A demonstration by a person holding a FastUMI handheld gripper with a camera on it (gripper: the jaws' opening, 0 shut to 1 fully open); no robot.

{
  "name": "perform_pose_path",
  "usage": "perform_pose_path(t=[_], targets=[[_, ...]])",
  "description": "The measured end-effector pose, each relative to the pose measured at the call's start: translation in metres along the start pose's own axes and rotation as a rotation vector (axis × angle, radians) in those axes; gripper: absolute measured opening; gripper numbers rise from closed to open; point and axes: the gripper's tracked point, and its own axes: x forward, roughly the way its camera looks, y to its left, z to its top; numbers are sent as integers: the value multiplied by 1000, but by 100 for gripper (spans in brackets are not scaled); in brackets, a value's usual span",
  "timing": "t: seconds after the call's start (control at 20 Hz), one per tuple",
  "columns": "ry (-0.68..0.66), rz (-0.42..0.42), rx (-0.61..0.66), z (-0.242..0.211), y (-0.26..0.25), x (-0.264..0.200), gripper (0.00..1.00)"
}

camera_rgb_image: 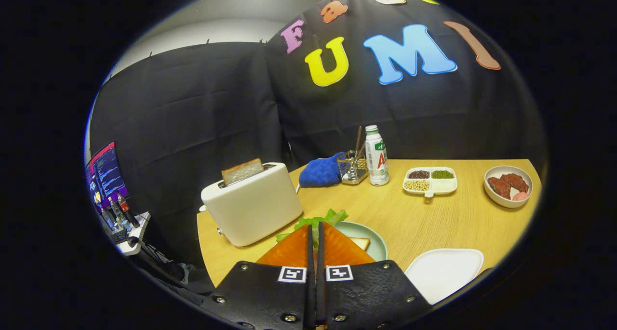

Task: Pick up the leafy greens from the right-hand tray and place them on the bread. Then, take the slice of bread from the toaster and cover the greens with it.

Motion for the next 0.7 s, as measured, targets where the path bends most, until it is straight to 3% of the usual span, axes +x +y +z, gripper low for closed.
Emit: perform_pose_path(t=[0.4,0.6,0.7], targets=[[47,-66,-19,-31,-18,5,1],[93,-166,-138,-46,-29,-1,1],[75,-226,-177,-44,-35,-6,16]])
